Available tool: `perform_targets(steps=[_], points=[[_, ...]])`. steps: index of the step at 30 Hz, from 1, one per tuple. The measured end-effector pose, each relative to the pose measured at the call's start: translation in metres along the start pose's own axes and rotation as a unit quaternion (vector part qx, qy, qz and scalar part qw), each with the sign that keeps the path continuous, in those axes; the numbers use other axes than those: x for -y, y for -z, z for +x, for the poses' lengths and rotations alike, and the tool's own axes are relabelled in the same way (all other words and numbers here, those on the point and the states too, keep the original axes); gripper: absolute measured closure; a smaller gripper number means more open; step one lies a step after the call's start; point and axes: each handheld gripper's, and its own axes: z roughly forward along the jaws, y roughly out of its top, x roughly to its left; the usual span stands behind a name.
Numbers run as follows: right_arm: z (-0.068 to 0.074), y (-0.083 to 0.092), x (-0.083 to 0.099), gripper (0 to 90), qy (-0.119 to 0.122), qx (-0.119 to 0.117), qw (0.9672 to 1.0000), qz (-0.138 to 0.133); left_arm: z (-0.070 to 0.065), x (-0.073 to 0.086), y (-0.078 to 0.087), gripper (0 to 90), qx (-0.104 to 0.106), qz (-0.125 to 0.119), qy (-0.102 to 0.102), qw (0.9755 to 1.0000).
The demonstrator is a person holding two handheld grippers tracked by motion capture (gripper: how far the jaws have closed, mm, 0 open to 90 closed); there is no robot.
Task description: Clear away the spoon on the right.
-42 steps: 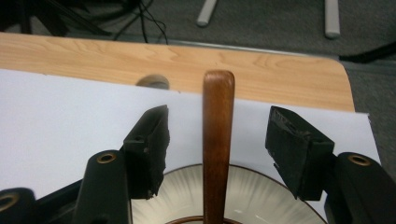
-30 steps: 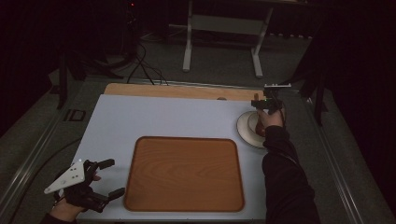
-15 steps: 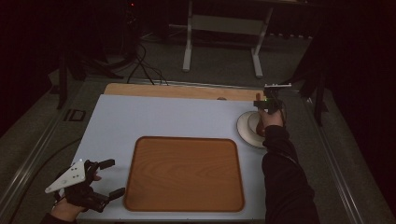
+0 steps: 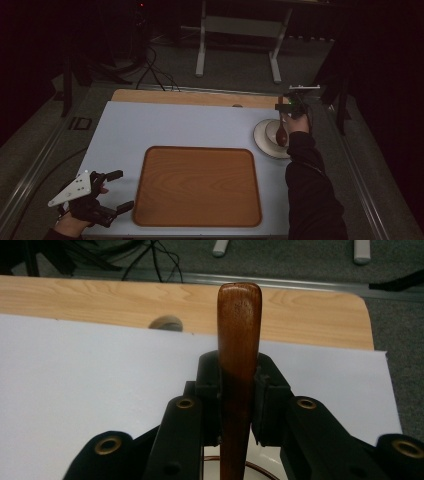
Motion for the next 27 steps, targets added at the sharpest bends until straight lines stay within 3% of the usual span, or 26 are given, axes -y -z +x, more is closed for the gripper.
perform_targets(steps=[18,27], points=[[0.011,0.043,-0.014,77.0,0.011,-0.017,0.9996,-0.022,0.0,-0.001,0.0,0.0,0.0,-0.001,0.0,1.0],[0.019,0.064,-0.009,77.0,0.012,-0.023,0.9995,-0.018,0.0,-0.002,0.0,0.0,-0.001,-0.002,-0.002,1.0]])
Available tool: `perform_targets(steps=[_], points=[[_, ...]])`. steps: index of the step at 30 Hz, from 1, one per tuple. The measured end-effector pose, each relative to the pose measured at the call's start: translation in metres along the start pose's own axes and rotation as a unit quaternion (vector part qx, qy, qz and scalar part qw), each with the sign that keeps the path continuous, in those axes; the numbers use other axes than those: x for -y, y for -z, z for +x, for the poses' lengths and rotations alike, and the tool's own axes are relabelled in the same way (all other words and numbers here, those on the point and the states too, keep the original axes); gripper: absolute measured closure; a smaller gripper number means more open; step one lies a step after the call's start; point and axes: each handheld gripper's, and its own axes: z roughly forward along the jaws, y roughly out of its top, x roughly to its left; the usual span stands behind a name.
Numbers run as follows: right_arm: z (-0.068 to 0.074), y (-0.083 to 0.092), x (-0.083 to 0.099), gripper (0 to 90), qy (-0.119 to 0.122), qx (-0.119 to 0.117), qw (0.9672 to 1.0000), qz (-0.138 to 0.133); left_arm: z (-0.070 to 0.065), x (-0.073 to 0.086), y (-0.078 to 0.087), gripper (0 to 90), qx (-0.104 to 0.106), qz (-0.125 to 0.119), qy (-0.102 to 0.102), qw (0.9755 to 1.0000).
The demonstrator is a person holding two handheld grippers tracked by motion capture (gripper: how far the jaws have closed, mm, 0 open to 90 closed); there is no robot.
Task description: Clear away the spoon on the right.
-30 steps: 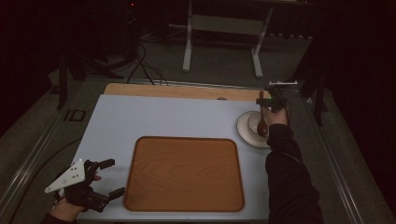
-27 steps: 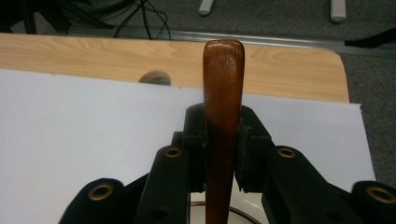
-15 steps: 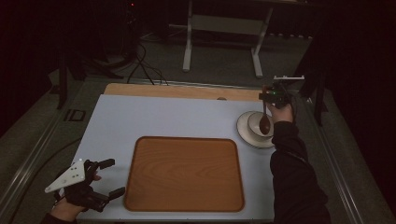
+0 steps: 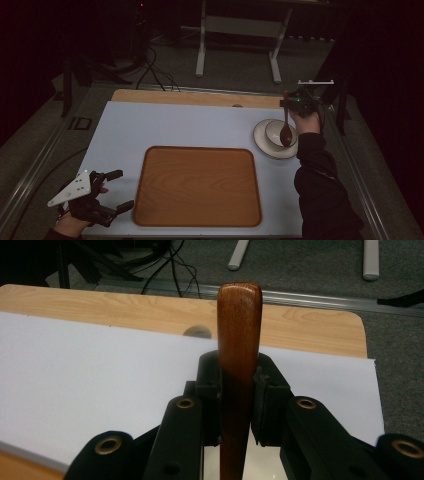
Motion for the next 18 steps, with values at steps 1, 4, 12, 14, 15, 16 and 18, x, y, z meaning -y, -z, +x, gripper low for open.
perform_targets(steps=[1,4,12,14,15,16,18], points=[[0.001,0.002,0.001,77.0,-0.002,0.0,1.0,-0.001,0.0,0.0,0.0,0.0,0.0,0.0,0.0,1.0],[0.004,0.007,0.004,77.0,-0.009,-0.004,0.9999,0.003,0.0,0.0,0.0,0.0,0.0,0.001,-0.001,1.0],[0.015,0.02,0.012,77.0,-0.011,-0.014,0.9998,0.005,0.0,0.0,-0.001,0.0,0.001,0.002,0.001,1.0],[0.017,0.023,0.015,77.0,-0.013,-0.019,0.9997,0.004,0.0,0.0,-0.001,0.0,0.001,0.002,0.002,1.0],[0.018,0.023,0.017,77.0,-0.015,-0.022,0.9996,0.004,0.0,0.0,-0.001,0.0,0.0,0.001,0.001,1.0],[0.02,0.024,0.018,77.1,-0.016,-0.024,0.9996,0.005,0.0,0.0,-0.001,0.0,0.0,0.001,0.001,1.0],[0.022,0.025,0.022,77.0,-0.016,-0.029,0.9994,0.004,0.0,0.0,-0.001,0.0,0.0,0.001,0.0,1.0]])
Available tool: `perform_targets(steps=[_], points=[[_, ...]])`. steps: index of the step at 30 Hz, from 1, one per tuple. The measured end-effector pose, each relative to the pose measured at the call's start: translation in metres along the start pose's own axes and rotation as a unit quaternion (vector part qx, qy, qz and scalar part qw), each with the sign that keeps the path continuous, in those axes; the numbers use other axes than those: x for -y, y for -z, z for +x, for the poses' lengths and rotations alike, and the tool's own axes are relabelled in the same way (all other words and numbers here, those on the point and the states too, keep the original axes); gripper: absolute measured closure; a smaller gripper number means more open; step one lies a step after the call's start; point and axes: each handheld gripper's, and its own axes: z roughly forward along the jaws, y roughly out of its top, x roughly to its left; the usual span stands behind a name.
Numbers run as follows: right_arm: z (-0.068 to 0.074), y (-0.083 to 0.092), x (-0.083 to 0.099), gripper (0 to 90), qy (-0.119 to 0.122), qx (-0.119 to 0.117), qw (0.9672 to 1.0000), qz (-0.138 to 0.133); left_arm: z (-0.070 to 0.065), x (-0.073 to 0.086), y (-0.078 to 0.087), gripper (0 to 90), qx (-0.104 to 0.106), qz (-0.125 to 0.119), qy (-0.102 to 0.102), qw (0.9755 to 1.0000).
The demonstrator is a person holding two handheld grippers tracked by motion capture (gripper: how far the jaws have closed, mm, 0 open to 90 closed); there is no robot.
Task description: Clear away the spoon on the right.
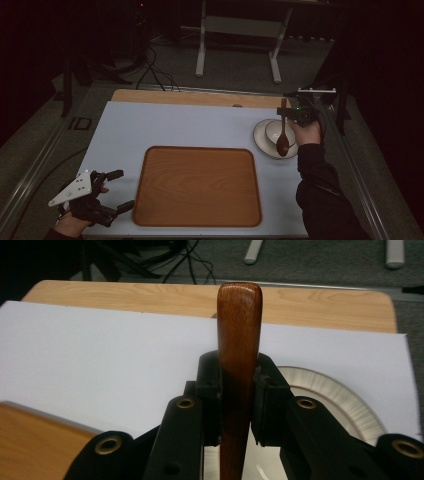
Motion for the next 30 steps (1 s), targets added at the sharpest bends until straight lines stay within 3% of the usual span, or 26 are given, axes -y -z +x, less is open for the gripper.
perform_targets(steps=[30], points=[[0.042,0.02,0.043,77.1,-0.01,-0.062,0.998,0.0,-0.001,0.0,0.001,0.0,-0.002,-0.002,-0.001,1.0]])
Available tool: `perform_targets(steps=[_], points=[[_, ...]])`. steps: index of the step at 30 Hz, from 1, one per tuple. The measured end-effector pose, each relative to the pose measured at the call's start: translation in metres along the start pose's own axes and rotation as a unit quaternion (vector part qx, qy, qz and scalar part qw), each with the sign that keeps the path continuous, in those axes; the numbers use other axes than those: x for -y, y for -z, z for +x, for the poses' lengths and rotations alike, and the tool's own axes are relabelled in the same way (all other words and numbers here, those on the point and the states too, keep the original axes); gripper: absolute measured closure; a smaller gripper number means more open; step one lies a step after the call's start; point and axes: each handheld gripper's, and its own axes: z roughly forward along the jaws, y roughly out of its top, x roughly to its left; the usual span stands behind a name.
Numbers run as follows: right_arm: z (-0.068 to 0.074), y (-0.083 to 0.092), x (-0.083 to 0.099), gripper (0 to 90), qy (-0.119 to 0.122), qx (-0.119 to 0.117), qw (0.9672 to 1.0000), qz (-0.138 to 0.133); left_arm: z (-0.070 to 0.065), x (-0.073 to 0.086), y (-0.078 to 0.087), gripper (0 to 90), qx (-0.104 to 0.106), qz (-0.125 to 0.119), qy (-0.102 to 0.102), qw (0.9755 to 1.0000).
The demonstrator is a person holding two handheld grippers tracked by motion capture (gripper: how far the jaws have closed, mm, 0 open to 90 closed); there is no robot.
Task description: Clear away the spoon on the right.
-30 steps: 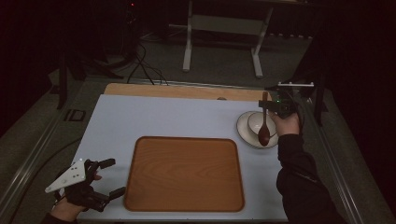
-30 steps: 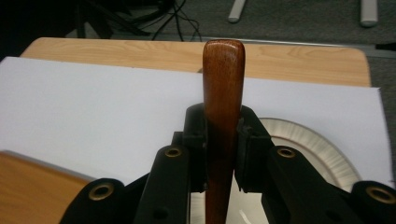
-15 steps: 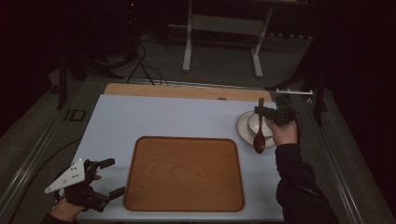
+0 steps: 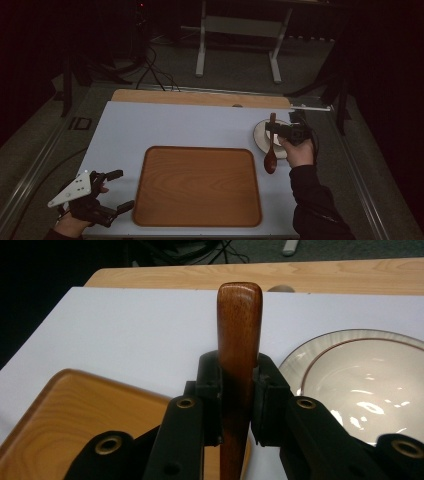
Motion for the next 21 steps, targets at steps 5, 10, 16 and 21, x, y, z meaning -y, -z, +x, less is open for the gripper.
perform_targets(steps=[5,10,16,21], points=[[0.006,0.0,0.007,77.1,-0.004,-0.013,0.9999,0.001,0.0,0.0,0.0,0.0,-0.001,-0.001,0.0,1.0],[0.017,0.001,0.014,77.1,-0.009,-0.027,0.9996,0.003,0.0,0.0,0.0,0.0,-0.001,-0.001,0.0,1.0],[0.029,-0.001,0.023,77.1,-0.008,-0.032,0.9994,0.008,0.0,0.0,0.0,0.0,-0.001,-0.001,-0.001,1.0],[0.04,-0.004,0.031,77.1,-0.013,-0.041,0.999,0.01,-0.001,0.0,0.001,0.0,-0.002,-0.001,-0.001,1.0]])
